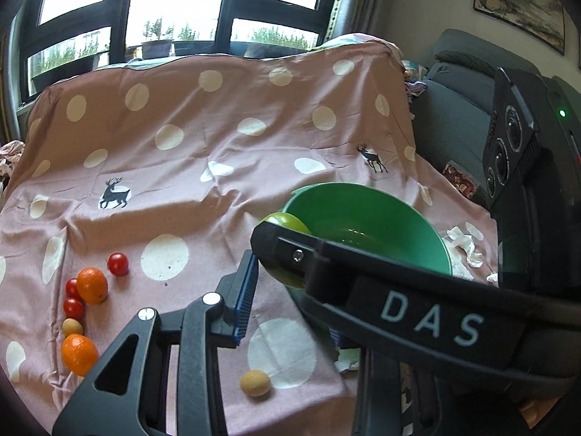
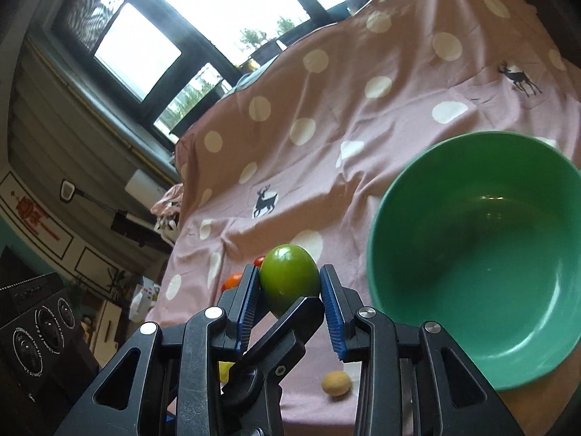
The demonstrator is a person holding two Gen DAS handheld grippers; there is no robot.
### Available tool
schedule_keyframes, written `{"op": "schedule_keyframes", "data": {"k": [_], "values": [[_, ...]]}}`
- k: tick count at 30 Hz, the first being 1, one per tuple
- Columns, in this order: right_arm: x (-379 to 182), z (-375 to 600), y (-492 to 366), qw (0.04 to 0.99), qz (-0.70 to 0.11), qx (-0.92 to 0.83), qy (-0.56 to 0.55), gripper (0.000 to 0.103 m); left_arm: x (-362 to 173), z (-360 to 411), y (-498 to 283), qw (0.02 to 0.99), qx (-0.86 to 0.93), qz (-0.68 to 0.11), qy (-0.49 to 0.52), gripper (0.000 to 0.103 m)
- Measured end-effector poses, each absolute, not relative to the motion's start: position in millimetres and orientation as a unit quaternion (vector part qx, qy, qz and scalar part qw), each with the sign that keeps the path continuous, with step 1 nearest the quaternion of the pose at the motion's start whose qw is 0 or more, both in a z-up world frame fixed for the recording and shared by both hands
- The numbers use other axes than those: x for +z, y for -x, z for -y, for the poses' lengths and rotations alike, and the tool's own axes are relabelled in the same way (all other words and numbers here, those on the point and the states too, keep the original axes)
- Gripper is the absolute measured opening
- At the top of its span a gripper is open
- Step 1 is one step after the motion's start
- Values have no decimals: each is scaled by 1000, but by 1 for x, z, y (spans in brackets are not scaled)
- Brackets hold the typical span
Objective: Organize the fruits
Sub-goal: 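Carry the lime with the right gripper over the green bowl and release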
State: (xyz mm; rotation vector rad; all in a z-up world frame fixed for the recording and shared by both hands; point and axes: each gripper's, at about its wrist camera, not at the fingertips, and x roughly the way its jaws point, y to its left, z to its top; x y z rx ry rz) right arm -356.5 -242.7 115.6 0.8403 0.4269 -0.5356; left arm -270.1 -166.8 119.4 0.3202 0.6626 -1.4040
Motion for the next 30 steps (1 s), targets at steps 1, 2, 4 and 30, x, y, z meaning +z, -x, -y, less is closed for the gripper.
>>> {"op": "schedule_keyframes", "data": {"k": [1,2,4,30], "values": [[116,246,363,855,-197,-261,-403,38,120,171,275,697,-637,-295,-149,34],[116,249,369,852,-192,-268,-406,38,121,175,280,693,-642,-292,-153,34],[116,252,381,848,-181,-280,-412,38,121,182,288,682,-653,-287,-159,34],[87,284,444,776,-182,-376,-473,38,90,240,326,588,-705,-341,-202,34]]}}
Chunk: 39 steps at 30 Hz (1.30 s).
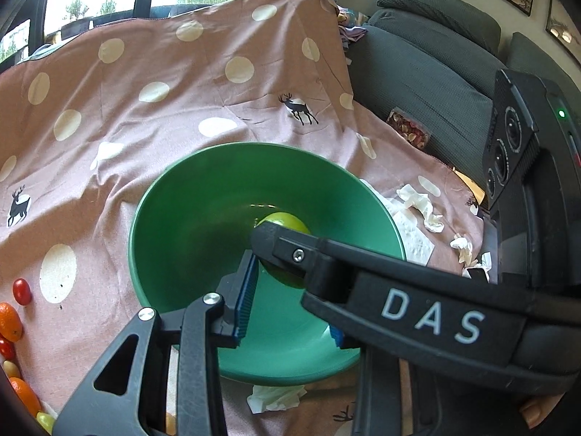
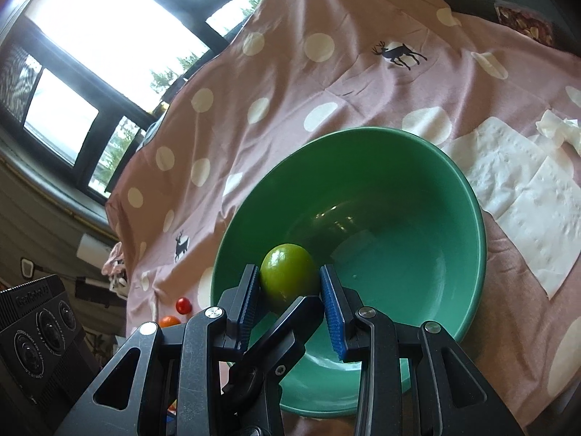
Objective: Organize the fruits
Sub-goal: 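Carry the lime with the right gripper over the green bowl and release, then withdraw the right tool from the bowl back toward the fruit row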
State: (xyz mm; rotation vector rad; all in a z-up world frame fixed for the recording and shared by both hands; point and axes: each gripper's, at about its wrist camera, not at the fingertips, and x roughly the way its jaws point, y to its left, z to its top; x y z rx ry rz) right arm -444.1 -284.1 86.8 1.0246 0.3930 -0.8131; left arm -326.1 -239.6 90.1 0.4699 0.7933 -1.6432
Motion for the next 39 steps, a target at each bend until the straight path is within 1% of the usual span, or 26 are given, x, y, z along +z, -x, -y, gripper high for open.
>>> {"op": "schedule_keyframes", "data": {"k": [3,7,10,11,13,17,21,22,23,25,29,31,34,37,39], "values": [[87,285,444,773,-184,-380,-473,38,88,240,326,586,-706,-344,-200,33],[87,284,444,771,-185,-390,-469,38,89,238,324,595,-699,-344,-197,38],[91,282,446,773,-177,-395,-463,38,93,233,319,603,-693,-346,-190,57],[93,282,446,775,-173,-398,-459,38,94,230,316,607,-691,-345,-188,59],[96,280,446,780,-168,-401,-451,38,97,224,311,617,-684,-341,-187,65],[99,280,443,779,-171,-415,-437,44,105,204,292,642,-664,-342,-174,68],[105,277,437,786,-168,-432,-409,46,114,178,259,680,-625,-349,-159,70],[106,276,435,790,-165,-433,-400,49,117,167,245,694,-608,-355,-149,71],[107,275,434,794,-159,-434,-394,56,118,158,234,707,-592,-360,-140,73],[107,277,427,797,-155,-442,-381,60,118,138,208,736,-554,-369,-124,75],[104,280,414,789,-170,-470,-358,60,106,91,155,794,-469,-380,-74,76],[101,282,411,791,-174,-467,-355,60,96,73,132,802,-446,-393,-58,76],[95,281,407,771,-205,-502,-334,60,85,54,105,811,-411,-414,-31,76],[88,281,401,747,-243,-542,-299,60,79,44,90,818,-380,-431,-12,76],[87,282,399,745,-249,-546,-290,60,78,42,88,818,-372,-439,-6,76]]}}
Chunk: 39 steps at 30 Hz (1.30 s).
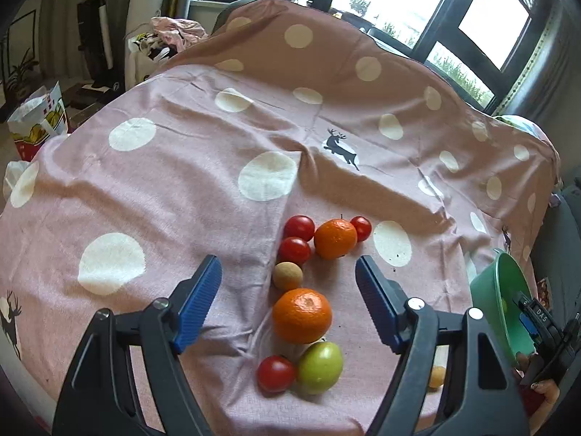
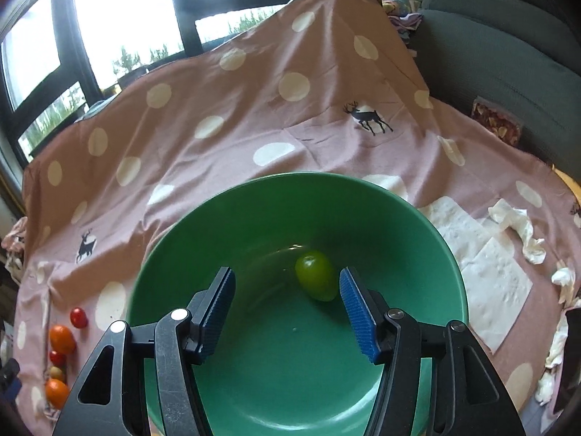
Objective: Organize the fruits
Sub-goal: 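Withdraw the right tool from the bowl back toward the fruit row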
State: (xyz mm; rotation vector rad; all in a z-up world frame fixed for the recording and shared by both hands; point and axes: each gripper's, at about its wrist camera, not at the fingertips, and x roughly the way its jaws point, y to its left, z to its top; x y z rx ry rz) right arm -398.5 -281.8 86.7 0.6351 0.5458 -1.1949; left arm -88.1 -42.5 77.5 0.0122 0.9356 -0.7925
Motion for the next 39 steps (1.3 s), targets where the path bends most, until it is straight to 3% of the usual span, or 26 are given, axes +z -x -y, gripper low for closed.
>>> {"op": "schedule_keyframes", "data": {"k": [15,22,29,39], "values": [[102,260,394,741,-279,-554,-258,60,73,38,76,817,-347,-460,2,77],[125,223,357,824,-264,-418,-278,60,73,28,67,818,-331,-471,21,77],[82,193,265,845,-347,-158,-376,60,71,22,60,826,-303,-475,23,77],[31,151,200,808,-446,-116,-367,47,70,20,58,816,-315,-483,33,76]]}}
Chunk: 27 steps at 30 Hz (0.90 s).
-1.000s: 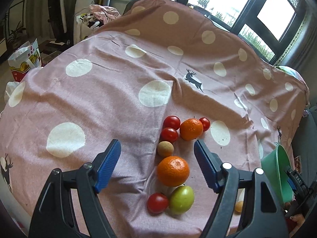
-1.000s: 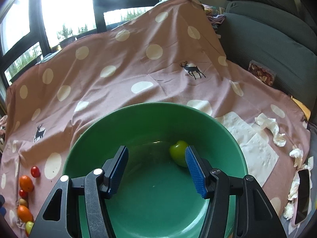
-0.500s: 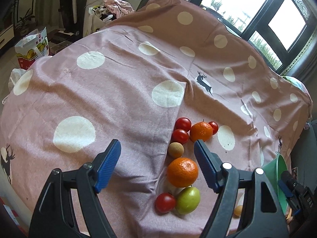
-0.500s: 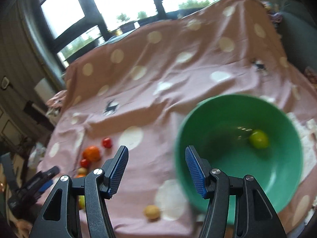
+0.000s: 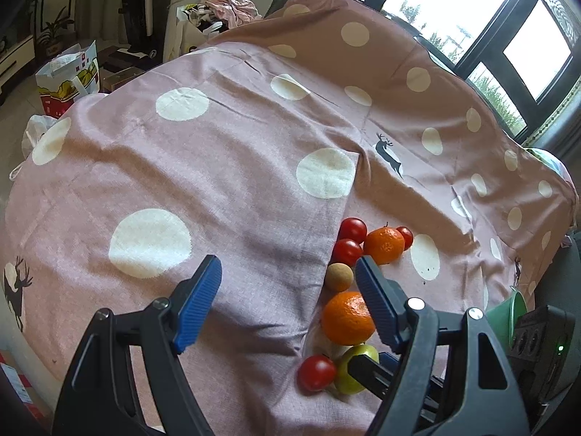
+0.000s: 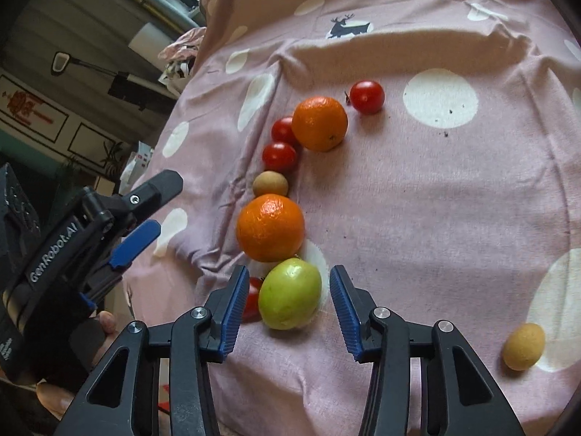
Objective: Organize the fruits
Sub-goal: 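Withdraw the right tool from the bowl back toward the fruit row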
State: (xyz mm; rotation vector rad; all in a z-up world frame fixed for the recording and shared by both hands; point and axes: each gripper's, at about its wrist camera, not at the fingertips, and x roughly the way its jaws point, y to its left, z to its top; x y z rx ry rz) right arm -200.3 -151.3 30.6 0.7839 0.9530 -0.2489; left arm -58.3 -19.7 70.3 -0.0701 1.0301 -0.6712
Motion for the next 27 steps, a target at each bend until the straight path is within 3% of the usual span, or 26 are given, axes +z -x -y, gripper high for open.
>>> {"op": "schedule_keyframes", "data": {"k": [4,12,17,19,27], "values": [[23,149,195,806,-456,-120,-358,40,72,22,62,812,-329,-480,33,76],[40,164,217,822,-426,-146,-348,38,73,31,72,808,-346,-476,18,75],[44,189,244,818,-407,-175,-367,27,70,42,82,800,-363,-477,1,75],[43,197,250,814,-406,-195,-366,27,69,47,87,797,-370,-477,-10,75],[39,211,260,802,-392,-208,-400,27,61,70,112,761,-422,-490,-50,57]]}}
